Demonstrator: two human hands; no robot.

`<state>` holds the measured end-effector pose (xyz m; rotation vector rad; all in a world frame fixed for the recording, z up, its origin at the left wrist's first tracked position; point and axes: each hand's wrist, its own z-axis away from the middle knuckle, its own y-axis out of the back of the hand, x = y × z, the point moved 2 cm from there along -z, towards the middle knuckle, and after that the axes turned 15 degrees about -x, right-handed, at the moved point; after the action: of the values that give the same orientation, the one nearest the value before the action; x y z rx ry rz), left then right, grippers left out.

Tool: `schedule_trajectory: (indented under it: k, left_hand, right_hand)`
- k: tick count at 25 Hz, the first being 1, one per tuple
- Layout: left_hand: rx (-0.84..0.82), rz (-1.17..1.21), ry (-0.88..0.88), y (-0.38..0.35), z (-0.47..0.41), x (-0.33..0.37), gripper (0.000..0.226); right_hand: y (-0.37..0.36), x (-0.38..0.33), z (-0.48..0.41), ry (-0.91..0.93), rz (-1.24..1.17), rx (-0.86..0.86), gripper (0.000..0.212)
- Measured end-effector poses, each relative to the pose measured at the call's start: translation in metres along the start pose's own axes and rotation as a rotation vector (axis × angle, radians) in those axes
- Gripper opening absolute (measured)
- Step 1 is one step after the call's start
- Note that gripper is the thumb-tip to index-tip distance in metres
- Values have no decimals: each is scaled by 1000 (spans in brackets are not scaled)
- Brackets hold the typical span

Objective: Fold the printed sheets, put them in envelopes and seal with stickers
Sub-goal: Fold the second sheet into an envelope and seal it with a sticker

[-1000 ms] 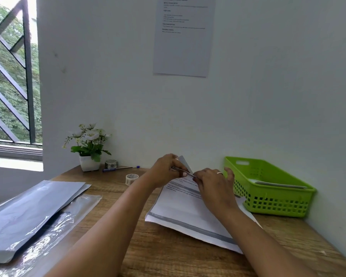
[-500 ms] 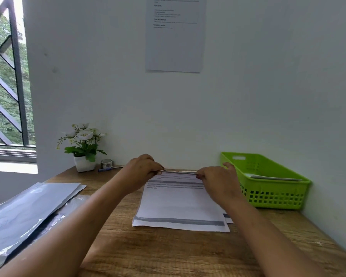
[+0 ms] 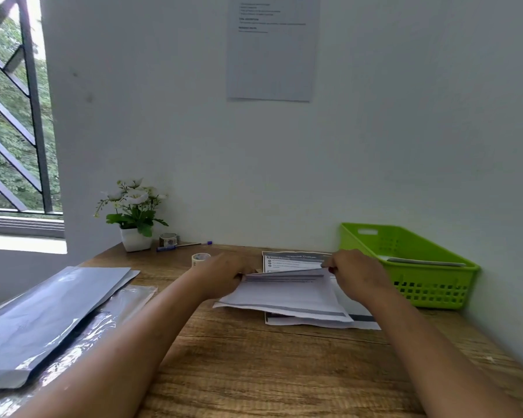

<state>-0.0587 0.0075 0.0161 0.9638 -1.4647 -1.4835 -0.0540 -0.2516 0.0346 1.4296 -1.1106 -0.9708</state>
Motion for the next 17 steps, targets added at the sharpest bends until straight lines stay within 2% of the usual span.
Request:
schedule_trajectory:
  k: [3, 6, 10, 13, 17]
  left_hand:
    - [-135, -28, -13, -5, -2, 9, 40]
    - [-229, -5, -7, -11, -3, 16, 43]
    - [-189, 76, -23, -13, -2, 23, 44]
    - [-116, 163, -38, -15, -3, 30, 36]
    - [-142, 299, -20, -17, -7, 24, 33]
  right_hand:
    - [1, -6, 6, -15, 61, -116, 55]
    - [1, -16, 7, 3, 88, -133, 51]
    - [-23, -43, 1, 186, -1, -262, 38]
    - [-39, -61, -3, 333, -72, -333, 38]
    - [-45, -53, -9, 235, -102, -403, 46]
